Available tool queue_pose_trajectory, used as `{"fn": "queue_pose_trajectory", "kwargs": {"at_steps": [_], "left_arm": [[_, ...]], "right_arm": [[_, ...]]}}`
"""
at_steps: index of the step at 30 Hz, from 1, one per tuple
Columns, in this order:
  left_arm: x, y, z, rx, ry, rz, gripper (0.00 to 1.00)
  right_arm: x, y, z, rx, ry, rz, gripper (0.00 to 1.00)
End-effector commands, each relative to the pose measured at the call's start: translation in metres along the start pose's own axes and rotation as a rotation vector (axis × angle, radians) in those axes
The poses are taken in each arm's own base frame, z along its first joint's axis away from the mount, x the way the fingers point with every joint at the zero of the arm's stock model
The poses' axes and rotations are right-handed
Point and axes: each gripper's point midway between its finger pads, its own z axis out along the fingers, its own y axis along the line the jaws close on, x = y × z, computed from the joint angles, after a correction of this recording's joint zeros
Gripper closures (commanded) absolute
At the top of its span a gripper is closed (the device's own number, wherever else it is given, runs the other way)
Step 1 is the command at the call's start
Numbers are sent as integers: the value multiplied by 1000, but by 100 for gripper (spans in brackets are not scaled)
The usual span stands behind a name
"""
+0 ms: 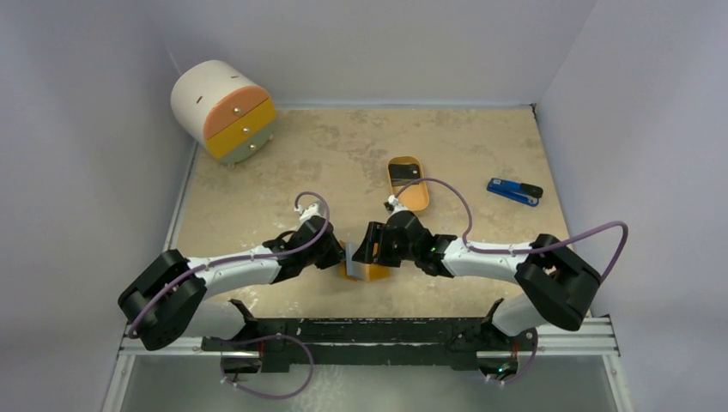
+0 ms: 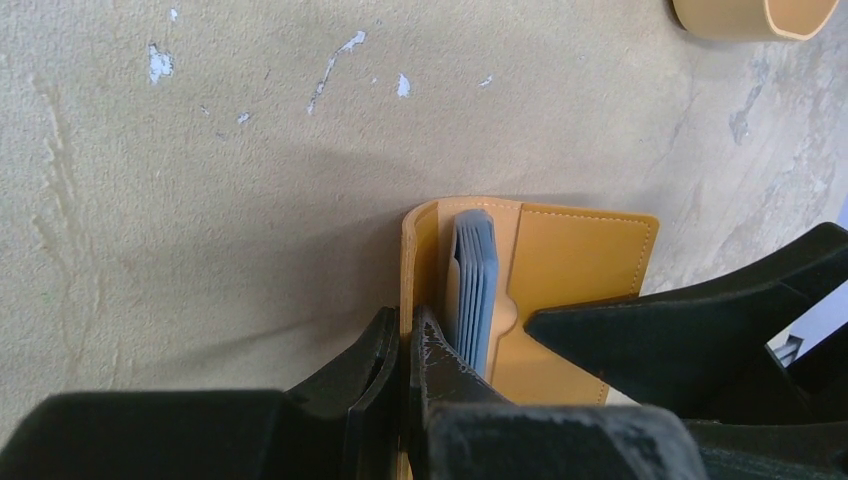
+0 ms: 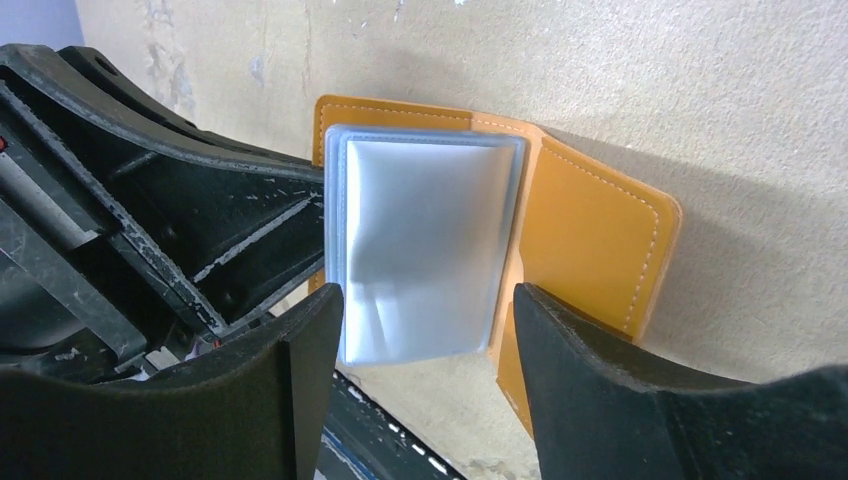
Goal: Put the credit cards into the card holder
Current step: Open the card holder at the center of the board.
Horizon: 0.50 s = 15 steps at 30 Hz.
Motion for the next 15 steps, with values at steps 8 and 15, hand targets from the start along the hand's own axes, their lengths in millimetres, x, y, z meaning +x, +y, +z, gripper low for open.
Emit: {"fn": "queue_pose_trajectory", "kwargs": {"at_steps": [8,15], "left_arm": [[-5,-18,-2,62,-10,-1,100],[-6,-19,-4,67,-12,7,100]], "right_arm": [[-8,16,11,-18,34,-51,30],[-3,4,13,33,51,-52,34]]}}
